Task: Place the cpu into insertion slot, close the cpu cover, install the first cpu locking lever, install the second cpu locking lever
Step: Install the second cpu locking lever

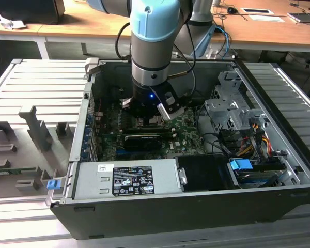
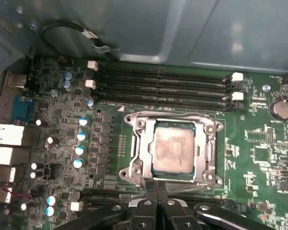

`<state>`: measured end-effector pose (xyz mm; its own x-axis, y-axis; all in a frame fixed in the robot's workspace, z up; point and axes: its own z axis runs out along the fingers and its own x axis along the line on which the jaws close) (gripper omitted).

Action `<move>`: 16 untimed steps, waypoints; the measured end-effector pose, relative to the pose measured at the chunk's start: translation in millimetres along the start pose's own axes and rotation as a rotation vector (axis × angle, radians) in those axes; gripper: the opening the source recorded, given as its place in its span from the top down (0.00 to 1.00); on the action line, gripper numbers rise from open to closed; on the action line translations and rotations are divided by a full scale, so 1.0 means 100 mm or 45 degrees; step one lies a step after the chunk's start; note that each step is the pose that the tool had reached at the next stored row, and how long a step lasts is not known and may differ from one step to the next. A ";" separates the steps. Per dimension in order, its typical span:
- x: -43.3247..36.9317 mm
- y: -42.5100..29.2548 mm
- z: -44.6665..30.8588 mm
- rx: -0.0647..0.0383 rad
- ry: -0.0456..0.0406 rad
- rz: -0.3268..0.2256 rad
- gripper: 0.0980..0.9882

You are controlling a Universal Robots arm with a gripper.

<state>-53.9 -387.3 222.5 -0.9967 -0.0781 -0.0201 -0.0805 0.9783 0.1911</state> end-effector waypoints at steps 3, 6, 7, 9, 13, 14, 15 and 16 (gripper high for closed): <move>0.054 -0.044 0.021 -0.028 -0.001 -0.007 0.99; 0.066 -0.073 0.015 -0.055 -0.003 -0.006 0.99; 0.073 -0.083 0.013 -0.061 -0.004 -0.006 0.99; 0.087 -0.118 0.006 -0.073 -0.005 -0.006 0.99; 0.107 -0.159 0.000 -0.079 -0.005 -0.006 0.99; 0.111 -0.159 0.001 -0.080 -0.005 -0.006 0.99; 0.112 -0.159 0.002 -0.081 -0.005 -0.006 0.99; 0.117 -0.159 0.002 -0.083 -0.006 -0.006 0.99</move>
<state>-64.3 -403.8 219.0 -0.9964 -0.0815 -0.0255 -0.0853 0.9632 0.2549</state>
